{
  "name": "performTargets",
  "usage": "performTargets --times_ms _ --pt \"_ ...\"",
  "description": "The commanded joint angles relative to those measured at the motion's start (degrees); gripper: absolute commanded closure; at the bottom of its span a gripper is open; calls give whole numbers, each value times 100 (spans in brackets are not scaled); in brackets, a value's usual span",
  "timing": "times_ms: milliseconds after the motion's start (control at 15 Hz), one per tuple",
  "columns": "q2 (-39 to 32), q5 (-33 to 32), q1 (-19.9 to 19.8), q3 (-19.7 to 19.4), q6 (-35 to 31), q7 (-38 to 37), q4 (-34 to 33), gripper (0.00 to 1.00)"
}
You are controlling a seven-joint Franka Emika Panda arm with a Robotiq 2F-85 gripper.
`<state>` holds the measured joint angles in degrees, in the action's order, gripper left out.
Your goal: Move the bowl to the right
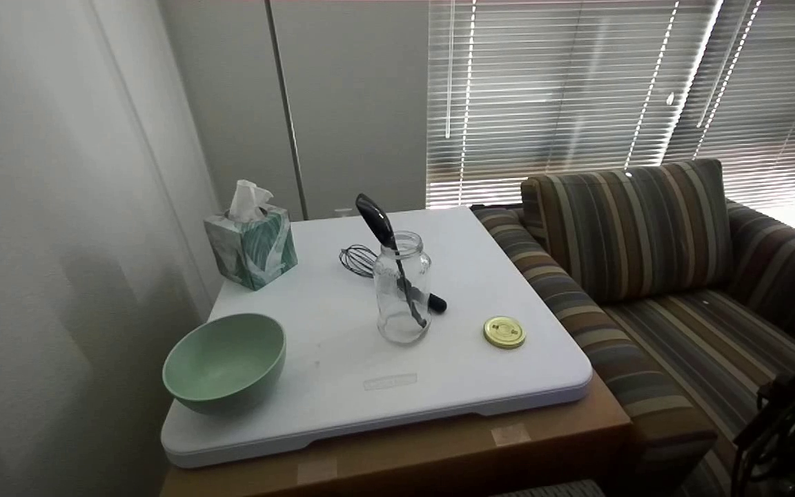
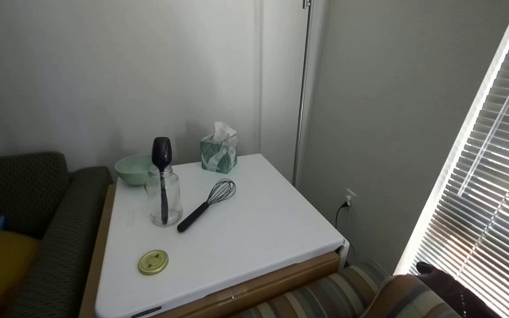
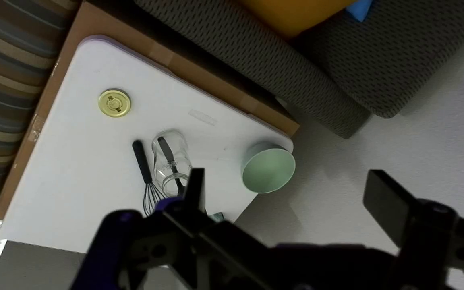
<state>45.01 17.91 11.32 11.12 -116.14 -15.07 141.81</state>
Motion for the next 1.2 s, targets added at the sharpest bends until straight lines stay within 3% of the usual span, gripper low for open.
performTargets --times_ms 0,133,333,533,733,933,1133 --pt "82 107 -36 117 -103 -85 117 0" --pt "54 72 -58 152 -253 -65 171 0" --pt "-190 -64 -7 -24 -1037 602 283 0" --pt "-798 101 198 -518 -1918 1604 249 0" --pt "-1755 430 678 -1306 -2444 2950 -118 0" --pt "-2795 1050 1474 -2235 -2315 4305 -828 0" --pt "-3841 1995 1950 -2766 -1704 5632 -1765 0"
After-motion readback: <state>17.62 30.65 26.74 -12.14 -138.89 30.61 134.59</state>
